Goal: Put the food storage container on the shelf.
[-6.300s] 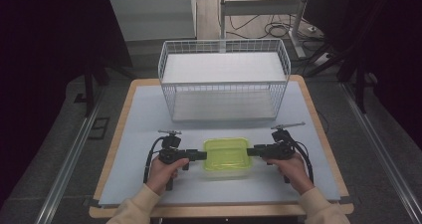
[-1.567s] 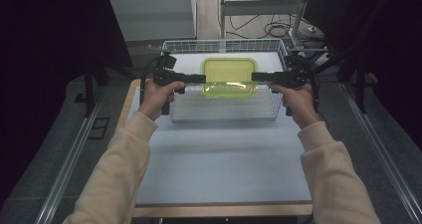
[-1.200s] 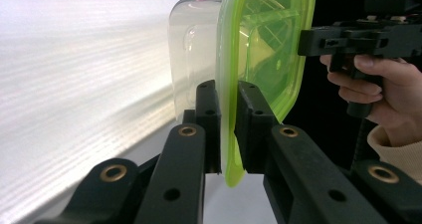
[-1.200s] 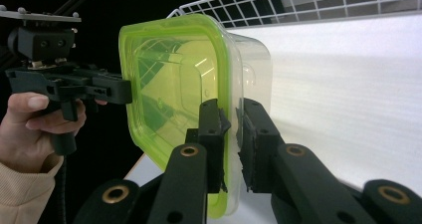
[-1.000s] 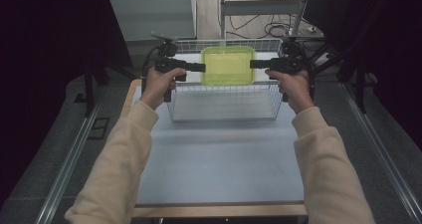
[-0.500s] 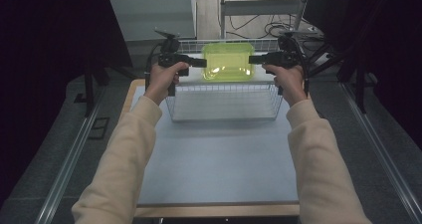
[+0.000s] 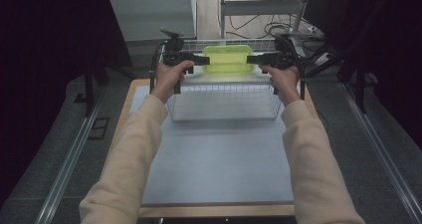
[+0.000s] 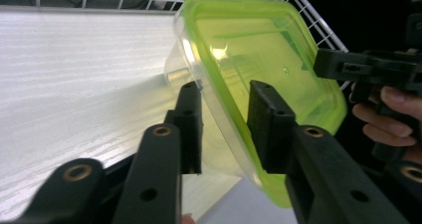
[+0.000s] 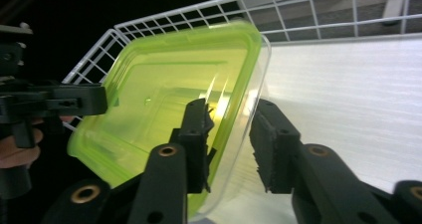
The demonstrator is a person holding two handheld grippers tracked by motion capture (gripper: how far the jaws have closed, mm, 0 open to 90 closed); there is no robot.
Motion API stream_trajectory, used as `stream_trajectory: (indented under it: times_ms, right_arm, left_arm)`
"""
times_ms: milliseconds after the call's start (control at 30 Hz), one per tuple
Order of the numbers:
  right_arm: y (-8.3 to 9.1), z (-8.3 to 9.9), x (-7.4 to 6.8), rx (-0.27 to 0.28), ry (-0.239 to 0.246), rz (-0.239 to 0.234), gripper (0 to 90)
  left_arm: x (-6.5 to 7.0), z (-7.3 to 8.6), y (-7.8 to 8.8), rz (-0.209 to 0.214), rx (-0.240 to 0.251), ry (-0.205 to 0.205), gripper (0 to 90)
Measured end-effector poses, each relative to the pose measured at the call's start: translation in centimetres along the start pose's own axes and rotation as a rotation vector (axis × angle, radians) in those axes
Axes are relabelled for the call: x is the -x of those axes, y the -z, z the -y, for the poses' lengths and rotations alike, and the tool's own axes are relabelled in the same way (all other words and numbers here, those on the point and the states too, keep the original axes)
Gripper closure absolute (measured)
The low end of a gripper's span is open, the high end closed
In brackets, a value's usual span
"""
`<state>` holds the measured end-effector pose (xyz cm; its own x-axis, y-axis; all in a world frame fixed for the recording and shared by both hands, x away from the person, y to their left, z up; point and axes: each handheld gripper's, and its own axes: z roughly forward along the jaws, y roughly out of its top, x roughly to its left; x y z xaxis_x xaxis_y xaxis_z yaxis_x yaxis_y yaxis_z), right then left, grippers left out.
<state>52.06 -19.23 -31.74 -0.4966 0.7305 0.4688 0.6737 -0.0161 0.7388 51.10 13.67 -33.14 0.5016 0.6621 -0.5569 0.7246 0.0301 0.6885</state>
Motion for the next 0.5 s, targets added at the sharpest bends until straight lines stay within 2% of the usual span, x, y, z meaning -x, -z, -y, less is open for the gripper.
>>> stream_trajectory:
  times_ms: [67,167,200,233,267,333,367,400,433,467,500]
  right_arm:
    - [-0.1,0.1,0.1,-0.002,0.002,0.02,63.6]
    - [-0.1,0.2,0.1,0.01,0.004,0.02,58.3]
    - [0.0,0.2,0.1,0.02,0.005,0.021,55.9]
    - [0.1,0.3,0.1,0.035,0.009,0.024,53.4]
    - [0.4,0.5,-0.1,0.051,0.022,0.027,48.3]
    - [0.5,0.5,-0.1,0.061,0.029,0.027,46.7]
    - [1.1,0.6,-0.5,0.091,0.06,0.03,42.4]
    - [1.3,0.7,-0.6,0.105,0.066,0.026,41.1]
    - [1.3,0.7,-0.6,0.105,0.066,0.026,41.1]
    - [1.9,0.7,-0.8,0.129,0.083,0.006,38.9]
    - [2.1,0.8,-0.9,0.135,0.091,-0.006,38.0]
  left_arm:
    - [0.0,0.1,-0.2,-0.006,0.008,-0.002,59.3]
    - [0.0,0.1,-0.4,-0.016,0.018,-0.011,44.2]
    - [0.0,0.1,-0.5,-0.019,0.02,-0.018,44.2]
    - [0.1,0.1,-0.5,-0.024,0.022,-0.025,39.1]
    - [0.2,0.2,-0.4,-0.031,0.031,-0.034,30.1]
    - [0.2,0.2,-0.3,-0.035,0.04,-0.046,28.5]
    - [0.4,0.2,0.0,-0.043,0.048,-0.061,24.2]
    - [0.7,0.3,0.5,-0.045,0.071,-0.077,23.3]
    - [0.7,0.3,0.5,-0.045,0.071,-0.077,22.8]
    - [1.0,0.4,1.2,-0.027,0.104,-0.076,22.3]
    - [1.0,0.4,1.2,-0.027,0.104,-0.076,21.8]
